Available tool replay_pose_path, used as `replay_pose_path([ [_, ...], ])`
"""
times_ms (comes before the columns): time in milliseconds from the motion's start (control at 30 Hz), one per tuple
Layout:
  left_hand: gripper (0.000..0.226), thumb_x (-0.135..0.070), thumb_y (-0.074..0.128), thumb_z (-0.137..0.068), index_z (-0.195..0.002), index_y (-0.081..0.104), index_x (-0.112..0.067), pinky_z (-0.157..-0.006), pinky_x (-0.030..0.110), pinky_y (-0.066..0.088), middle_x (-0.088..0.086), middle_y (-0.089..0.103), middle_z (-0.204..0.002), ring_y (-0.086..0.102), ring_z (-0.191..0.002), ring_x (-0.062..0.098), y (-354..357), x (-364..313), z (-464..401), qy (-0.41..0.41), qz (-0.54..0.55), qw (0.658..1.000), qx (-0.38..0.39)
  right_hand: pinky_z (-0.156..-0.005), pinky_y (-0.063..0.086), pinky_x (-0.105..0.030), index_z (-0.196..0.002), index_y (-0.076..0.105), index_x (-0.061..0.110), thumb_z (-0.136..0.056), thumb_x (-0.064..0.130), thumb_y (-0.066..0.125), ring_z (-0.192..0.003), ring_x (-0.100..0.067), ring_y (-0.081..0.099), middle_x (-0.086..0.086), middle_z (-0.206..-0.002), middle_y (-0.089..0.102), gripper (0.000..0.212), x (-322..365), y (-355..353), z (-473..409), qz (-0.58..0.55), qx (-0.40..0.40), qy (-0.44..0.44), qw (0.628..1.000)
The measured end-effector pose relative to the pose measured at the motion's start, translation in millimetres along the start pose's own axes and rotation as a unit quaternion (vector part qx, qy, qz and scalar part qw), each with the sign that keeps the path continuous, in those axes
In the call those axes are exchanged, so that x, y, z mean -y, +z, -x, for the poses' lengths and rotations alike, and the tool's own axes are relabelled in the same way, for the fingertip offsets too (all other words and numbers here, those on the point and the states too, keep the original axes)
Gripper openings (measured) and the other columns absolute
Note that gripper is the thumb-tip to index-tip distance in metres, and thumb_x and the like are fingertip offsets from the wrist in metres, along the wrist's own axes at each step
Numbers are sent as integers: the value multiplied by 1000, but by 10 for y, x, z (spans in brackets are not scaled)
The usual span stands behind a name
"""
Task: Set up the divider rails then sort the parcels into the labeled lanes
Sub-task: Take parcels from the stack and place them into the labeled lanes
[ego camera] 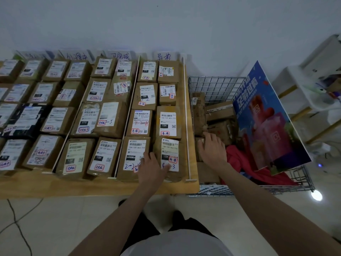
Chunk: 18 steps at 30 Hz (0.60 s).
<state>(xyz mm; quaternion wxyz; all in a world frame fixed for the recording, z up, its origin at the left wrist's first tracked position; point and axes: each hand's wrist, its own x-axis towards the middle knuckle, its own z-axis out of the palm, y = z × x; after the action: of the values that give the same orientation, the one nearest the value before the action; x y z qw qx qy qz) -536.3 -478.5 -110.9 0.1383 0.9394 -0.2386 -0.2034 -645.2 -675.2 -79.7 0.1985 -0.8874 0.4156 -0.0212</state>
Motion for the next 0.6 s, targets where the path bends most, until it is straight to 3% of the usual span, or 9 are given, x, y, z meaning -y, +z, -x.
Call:
replay_pose_path([
  [200, 69, -56, 61, -88, -135, 37, -14, -103, 41, 42, 7, 37, -137, 42, -126, 25, -6, 57, -68, 18, -53, 998, -1, -107, 34, -44, -137, 47, 12, -101, 30, 45, -127, -30, 48, -10, -134, 53, 40, 84, 47, 65, 23, 25, -18, 999],
  [433, 57, -46, 53, -96, -141, 37, -15, -107, 41, 42, 7, 37, -139, 40, -129, 24, -174, 337, -91, 82, -78, 993, -31, -106, 40, -43, -140, 44, 12, -97, 35, 55, -129, -27, 46, -9, -140, 48, 49, 325, 197, 134, 12, 103, -78, 992],
  [600, 53, -42, 45, -100, -147, 33, -19, -109, 41, 38, 5, 29, -151, 32, -137, 26, -268, 780, -92, 88, -109, 990, -13, -114, 32, -44, -146, 36, 17, -85, 50, 68, -137, -25, 39, -5, -151, 36, 77, 481, 446, 224, 68, 189, -130, 971],
])
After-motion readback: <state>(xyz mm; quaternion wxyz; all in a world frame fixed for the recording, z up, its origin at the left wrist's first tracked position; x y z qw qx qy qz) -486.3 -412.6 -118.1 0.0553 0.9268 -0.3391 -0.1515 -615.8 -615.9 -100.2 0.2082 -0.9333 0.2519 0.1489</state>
